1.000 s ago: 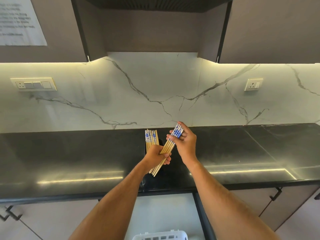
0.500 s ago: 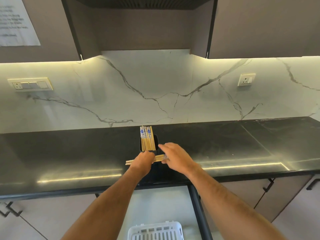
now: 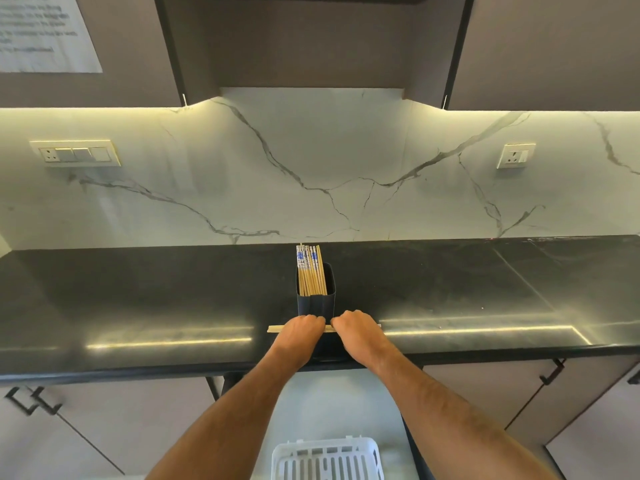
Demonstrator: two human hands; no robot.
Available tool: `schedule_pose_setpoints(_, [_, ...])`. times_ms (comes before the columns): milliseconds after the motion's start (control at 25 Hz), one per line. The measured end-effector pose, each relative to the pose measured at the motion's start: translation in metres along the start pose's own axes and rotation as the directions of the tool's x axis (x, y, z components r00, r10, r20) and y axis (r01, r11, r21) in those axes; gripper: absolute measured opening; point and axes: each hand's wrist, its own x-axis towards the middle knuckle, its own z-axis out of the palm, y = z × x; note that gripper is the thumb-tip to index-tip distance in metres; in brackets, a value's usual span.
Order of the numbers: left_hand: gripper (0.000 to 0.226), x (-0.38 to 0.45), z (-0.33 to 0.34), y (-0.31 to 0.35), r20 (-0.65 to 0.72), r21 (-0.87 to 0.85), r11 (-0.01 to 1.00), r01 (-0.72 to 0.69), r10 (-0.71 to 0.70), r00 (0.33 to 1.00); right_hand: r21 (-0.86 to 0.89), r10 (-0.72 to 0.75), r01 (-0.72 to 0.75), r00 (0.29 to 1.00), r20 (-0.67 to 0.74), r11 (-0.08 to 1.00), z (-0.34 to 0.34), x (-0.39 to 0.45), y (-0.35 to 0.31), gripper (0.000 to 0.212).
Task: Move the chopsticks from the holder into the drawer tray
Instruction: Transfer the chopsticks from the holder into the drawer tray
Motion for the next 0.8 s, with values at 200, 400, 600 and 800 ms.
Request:
schedule_pose_setpoints(200, [0.034, -0.014, 0.026, -0.007, 0.030, 0.022, 0.999, -0.031, 0.030, 0.999, -0.041, -0.017, 0.021, 0.995, 0.100, 0.999, 0.027, -0.008, 0.001, 0.020])
schedule_pose_setpoints(400, [0.020, -0.040, 0.070, -0.003, 0.049, 0.015, 0.998, -0.060, 0.060, 0.997, -0.041, -0.055, 0.062, 0.986, 0.157, 0.997, 0.067, -0.026, -0.003, 0.017])
schedule_pose_setpoints(600, [0.017, -0.069, 0.110, 0.008, 0.058, -0.069, 0.997, -0.025, 0.029, 0.998, 0.102, -0.006, -0.016, 0.977, 0.212, 0.995, 0.113, -0.045, -0.015, 0.017])
schedule_pose_setpoints(800, [0.017, -0.108, 0.162, 0.013, 0.181, -0.093, 0.995, -0.037, 0.054, 0.982, 0.145, -0.094, 0.057, 0.961, 0.261, 0.988, 0.165, -0.075, -0.032, 0.017])
